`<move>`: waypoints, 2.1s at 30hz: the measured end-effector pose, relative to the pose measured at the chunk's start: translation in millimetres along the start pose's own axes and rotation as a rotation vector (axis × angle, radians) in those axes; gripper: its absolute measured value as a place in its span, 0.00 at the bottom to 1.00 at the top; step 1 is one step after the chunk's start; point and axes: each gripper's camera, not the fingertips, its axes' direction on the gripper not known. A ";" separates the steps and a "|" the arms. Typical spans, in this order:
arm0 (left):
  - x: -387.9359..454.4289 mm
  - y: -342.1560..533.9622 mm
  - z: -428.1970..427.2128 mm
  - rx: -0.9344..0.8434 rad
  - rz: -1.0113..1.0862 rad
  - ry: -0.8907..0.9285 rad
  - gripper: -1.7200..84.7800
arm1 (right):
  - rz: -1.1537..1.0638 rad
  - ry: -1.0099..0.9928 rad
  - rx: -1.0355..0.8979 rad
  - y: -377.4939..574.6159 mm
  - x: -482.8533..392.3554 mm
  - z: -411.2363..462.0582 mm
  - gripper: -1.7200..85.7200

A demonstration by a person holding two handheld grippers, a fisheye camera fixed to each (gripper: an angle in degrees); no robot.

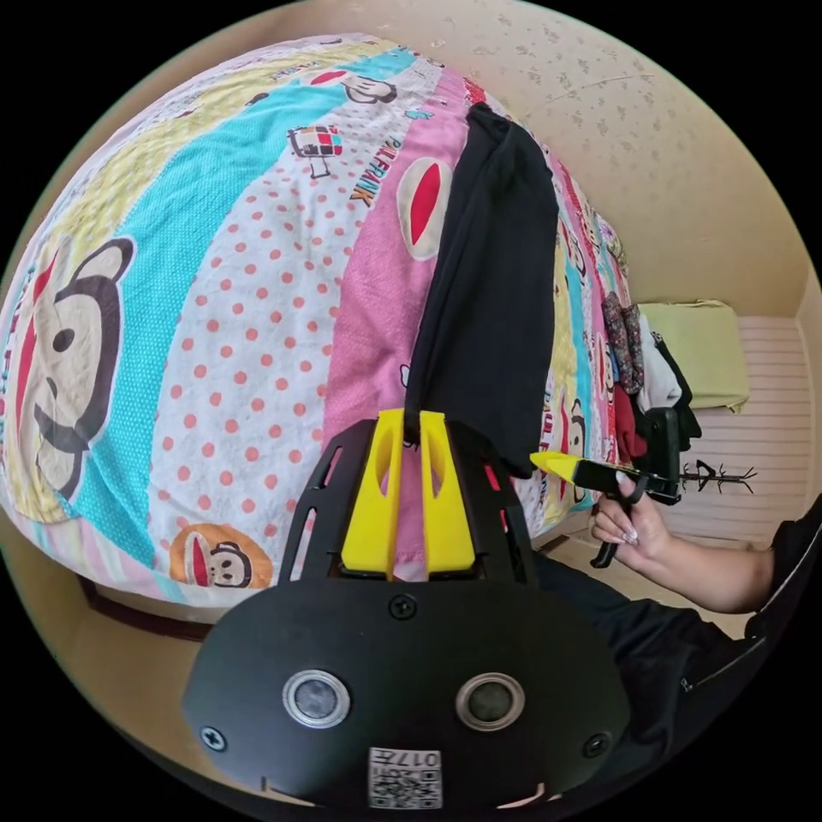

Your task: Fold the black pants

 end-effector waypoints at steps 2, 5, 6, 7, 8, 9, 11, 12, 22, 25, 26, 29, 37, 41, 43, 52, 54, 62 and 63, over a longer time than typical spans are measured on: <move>4.7 -5.0 0.4 -0.021 0.026 -0.019 0.07 | 0.055 0.019 0.012 -1.5 12.2 1.3 0.10; 9.5 -10.3 0.2 -0.039 0.040 -0.021 0.07 | 0.158 0.008 0.106 8.2 27.7 -12.6 0.10; 10.9 -11.2 -0.6 -0.039 0.042 -0.017 0.07 | 0.165 0.011 0.131 13.9 30.3 -18.4 0.11; 11.5 -11.4 -0.9 -0.037 0.044 -0.015 0.07 | 0.163 0.028 0.132 18.6 33.7 -21.2 0.11; 12.7 -11.8 -0.9 -0.037 0.047 -0.009 0.07 | 0.157 0.030 0.131 20.7 35.8 -21.6 0.11; 13.3 -12.2 0.1 -0.039 0.048 -0.002 0.07 | 0.151 0.009 0.142 24.2 41.9 -21.6 0.11; 14.0 -12.7 2.5 -0.040 0.045 0.004 0.07 | 0.180 -0.060 0.171 26.2 53.6 -19.9 0.11; 14.5 -13.4 4.2 -0.042 0.042 0.006 0.07 | 0.204 -0.084 0.187 25.9 59.8 -18.0 0.11; 20.3 -34.6 -6.5 -0.091 0.025 0.083 0.07 | 0.206 -0.099 0.214 15.8 52.8 -52.6 0.05; 36.4 -46.0 -36.5 -0.027 0.079 0.120 0.07 | 0.121 -0.013 0.283 6.1 25.8 -86.8 0.04; 44.2 -48.1 -49.7 0.040 0.125 0.136 0.07 | 0.100 0.032 0.296 4.2 19.9 -91.9 0.04; 50.6 -52.5 -53.2 0.142 0.159 0.156 0.07 | 0.029 0.142 0.309 -4.3 13.2 -92.9 0.04; -0.2 -48.8 29.7 -0.057 0.034 0.122 0.07 | 0.220 0.091 0.194 31.5 106.4 -27.7 0.05; -6.9 -50.3 31.9 -0.035 0.006 0.173 0.07 | 0.208 0.050 0.207 40.8 112.1 -35.8 0.06; -2.2 -54.6 31.6 -0.045 0.031 0.150 0.07 | 0.179 0.048 0.234 48.6 113.4 -47.3 0.08; 3.2 -72.1 38.5 -0.084 0.048 0.131 0.07 | 0.130 -0.143 0.192 70.0 147.8 -53.1 0.16; 1.2 -72.3 39.3 -0.075 0.036 0.142 0.07 | 0.122 -0.169 0.200 72.0 150.7 -53.6 0.17; -2.7 -72.6 40.2 -0.051 0.014 0.155 0.07 | 0.088 -0.225 0.164 66.9 147.4 -42.8 0.14; -3.9 -73.2 39.4 -0.051 0.010 0.157 0.07 | 0.104 -0.259 0.168 65.1 148.4 -41.2 0.12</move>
